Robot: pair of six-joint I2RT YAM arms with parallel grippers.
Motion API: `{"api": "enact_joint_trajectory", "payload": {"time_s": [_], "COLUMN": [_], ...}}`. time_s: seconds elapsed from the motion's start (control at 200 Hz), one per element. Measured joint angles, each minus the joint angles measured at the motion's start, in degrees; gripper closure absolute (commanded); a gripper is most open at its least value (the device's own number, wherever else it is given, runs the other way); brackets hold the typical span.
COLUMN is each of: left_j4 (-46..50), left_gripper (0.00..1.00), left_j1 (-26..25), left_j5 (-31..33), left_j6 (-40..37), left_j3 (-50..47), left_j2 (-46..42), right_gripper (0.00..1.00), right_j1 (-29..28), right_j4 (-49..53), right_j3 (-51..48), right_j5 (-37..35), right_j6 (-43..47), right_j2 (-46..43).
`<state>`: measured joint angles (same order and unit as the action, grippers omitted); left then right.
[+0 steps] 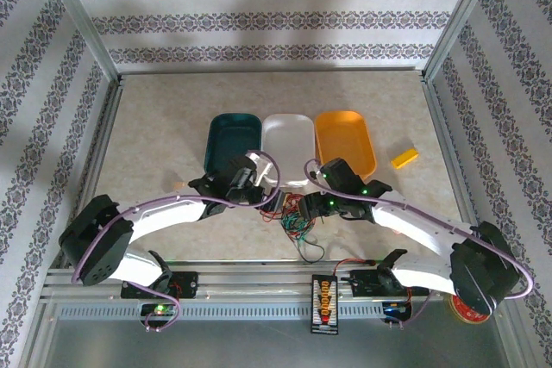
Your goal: Untangle the cables
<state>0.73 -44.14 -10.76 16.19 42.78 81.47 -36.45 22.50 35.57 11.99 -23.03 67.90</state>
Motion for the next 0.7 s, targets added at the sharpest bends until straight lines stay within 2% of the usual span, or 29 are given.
{"api": "enact_joint_trajectory", "payload": {"time_s": [0.28,0.35,0.505,0.6,0.7], "left_j4": [6.6,7.0,7.0,7.0,6.9], "left_gripper": [0.01,0.01,0.01,0.01,0.01], "left_j1": [-0.9,-0.9,-1.0,-1.2,-1.4], "left_j5": [-6.2,-7.2,-8.6,-9.1,-9.6], "left_j6": [-4.9,-5.3,-5.6,-5.7,-6.0], "left_j3": [3.7,3.7,3.8,4.2,4.9], "left_j2": [0.7,2.1,5.6,7.5,8.9], "right_gripper": [0.51,0.59,0.84,0.94,0.98], "right_j1": [3.0,3.0,3.0,3.0,3.0], "right_j4": [-1.4,-2.6,-4.7,-5.2,-5.1], "right_j3": [-0.1,-0.2,-0.4,-0.4,-0.5], "right_j5": [1.9,2.3,3.1,3.8,4.0], "right_j6": [-0.9,-0.9,-1.6,-1.7,-2.0], "right_j2": [4.6,5.0,5.9,5.9,5.2]}}
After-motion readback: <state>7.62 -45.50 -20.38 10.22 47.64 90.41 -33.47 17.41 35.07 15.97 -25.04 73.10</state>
